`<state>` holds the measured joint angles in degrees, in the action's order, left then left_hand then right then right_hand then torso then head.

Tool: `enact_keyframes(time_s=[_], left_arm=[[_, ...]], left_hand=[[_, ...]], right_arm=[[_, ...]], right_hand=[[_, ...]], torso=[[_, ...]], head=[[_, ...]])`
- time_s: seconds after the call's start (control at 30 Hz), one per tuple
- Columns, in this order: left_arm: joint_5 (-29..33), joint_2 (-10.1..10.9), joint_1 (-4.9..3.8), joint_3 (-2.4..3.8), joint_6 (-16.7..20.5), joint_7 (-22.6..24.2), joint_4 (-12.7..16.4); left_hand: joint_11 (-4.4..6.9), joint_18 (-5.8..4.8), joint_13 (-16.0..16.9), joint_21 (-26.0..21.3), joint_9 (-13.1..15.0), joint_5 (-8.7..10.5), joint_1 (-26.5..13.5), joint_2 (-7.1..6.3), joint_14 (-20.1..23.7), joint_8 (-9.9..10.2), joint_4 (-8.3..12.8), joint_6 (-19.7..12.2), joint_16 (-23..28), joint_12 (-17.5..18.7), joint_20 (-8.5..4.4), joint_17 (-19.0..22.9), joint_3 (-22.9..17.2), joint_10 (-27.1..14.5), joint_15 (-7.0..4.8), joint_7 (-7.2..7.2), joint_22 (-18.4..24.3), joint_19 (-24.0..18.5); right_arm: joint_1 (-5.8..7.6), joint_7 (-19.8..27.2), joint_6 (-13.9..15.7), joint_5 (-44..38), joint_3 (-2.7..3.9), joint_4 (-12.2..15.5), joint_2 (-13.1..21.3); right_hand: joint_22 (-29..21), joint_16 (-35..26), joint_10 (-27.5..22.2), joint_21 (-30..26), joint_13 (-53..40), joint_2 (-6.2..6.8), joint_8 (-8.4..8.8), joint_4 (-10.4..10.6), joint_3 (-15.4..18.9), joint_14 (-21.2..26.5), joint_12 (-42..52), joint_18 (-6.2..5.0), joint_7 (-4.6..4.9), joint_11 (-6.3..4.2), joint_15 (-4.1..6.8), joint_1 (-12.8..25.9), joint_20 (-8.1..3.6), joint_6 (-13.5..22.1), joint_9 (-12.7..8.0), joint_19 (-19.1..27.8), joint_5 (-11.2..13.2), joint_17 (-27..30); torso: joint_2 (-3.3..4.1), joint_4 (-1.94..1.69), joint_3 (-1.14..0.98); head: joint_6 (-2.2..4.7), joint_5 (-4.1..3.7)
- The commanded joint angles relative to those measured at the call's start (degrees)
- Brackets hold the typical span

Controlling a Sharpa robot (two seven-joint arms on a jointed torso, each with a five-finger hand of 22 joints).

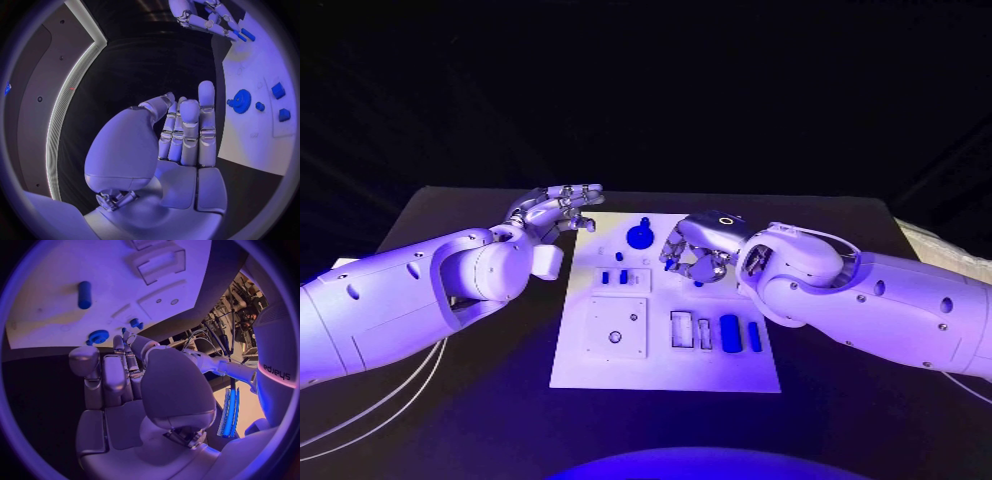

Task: Assemble the parts on the task board

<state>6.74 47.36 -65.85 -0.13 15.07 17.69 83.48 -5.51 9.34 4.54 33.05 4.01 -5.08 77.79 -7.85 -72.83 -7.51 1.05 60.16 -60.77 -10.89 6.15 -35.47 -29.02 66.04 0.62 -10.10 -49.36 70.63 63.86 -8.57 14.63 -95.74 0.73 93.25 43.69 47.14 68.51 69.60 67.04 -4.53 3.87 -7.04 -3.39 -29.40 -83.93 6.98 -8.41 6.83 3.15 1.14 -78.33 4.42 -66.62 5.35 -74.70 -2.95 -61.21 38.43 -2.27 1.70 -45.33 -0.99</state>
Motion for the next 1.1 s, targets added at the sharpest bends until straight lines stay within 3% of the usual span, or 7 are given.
enact_keyframes(time_s=[0.03,0.4,0.53,1.1], left_arm=[[0.2,-0.2,0.05,0.03,-1.4,0.0,0.3],[0.2,-0.4,0.11,0.03,-1.7,-0.2,0.8],[0.2,-0.5,0.18,0.02,-1.8,-0.2,0.8],[0.2,-0.7,0.29,0.02,-2.0,-0.5,0.6]], left_hand=[[-0.06,1.09,0.0,-0.2,-0.1,-0.32,0.2,0.35,0.5,-0.2,-0.1,-0.4,0.3,-0.3,0.00,0.0,0.3,-0.3,-0.07,0.13,0.0,-0.4],[-0.11,1.09,0.0,-0.3,-0.1,-0.32,0.2,0.36,0.6,-0.2,0.0,-0.5,0.4,-0.3,0.02,0.2,0.3,-0.4,-0.04,0.08,0.1,-0.5],[-0.11,1.08,0.0,-0.3,-0.1,-0.32,0.2,0.37,0.6,-0.2,0.0,-0.5,0.4,-0.3,0.02,0.2,0.4,-0.5,-0.04,0.08,0.1,-0.5],[-0.15,1.08,0.0,-0.3,-0.1,-0.31,0.2,0.38,0.7,-0.3,0.0,-0.6,0.4,-0.4,0.04,0.3,0.4,-0.5,-0.01,0.04,0.1,-0.5]], right_arm=[[-1.12,1.5,-0.2,1.1,-0.17,0.5,-1.5],[-4.08,2.5,-2.1,0.9,-0.87,-1.5,-6.0],[-4.79,2.6,-2.8,0.7,-1.12,-2.1,-6.7],[-5.63,2.7,-4.8,-0.2,-1.40,-3.2,-7.6]], right_hand=[[0.0,0.1,0.2,0.4,0.1,-0.23,-0.18,0.2,0.0,-2.0,-0.3,0.89,0.06,0.16,0.37,0.6,0.11,-0.2,0.1,-0.3,0.0,-0.1],[-0.1,0.2,0.2,0.4,0.2,-0.34,-0.09,0.1,-0.1,-2.0,-0.4,0.87,0.14,0.20,0.36,0.6,0.09,-0.1,0.1,-0.3,-0.1,-0.1],[0.0,0.2,0.2,0.4,0.2,-0.37,-0.05,0.1,-0.1,-2.0,-0.5,0.88,0.17,0.23,0.35,0.6,0.09,-0.1,0.1,-0.3,-0.1,-0.1],[0.0,0.2,0.1,0.4,0.3,-0.41,0.04,0.1,0.0,-2.0,-0.6,0.88,0.24,0.30,0.31,0.8,0.10,0.0,0.1,-0.3,-0.1,-0.1]], torso=[[-0.05,-0.07,0.07],[0.04,0.04,0.13],[0.07,0.01,0.12],[0.01,0.07,0.00]], head=[[-0.41,1.06],[-1.20,2.14],[-1.45,2.16],[-2.00,2.57]])
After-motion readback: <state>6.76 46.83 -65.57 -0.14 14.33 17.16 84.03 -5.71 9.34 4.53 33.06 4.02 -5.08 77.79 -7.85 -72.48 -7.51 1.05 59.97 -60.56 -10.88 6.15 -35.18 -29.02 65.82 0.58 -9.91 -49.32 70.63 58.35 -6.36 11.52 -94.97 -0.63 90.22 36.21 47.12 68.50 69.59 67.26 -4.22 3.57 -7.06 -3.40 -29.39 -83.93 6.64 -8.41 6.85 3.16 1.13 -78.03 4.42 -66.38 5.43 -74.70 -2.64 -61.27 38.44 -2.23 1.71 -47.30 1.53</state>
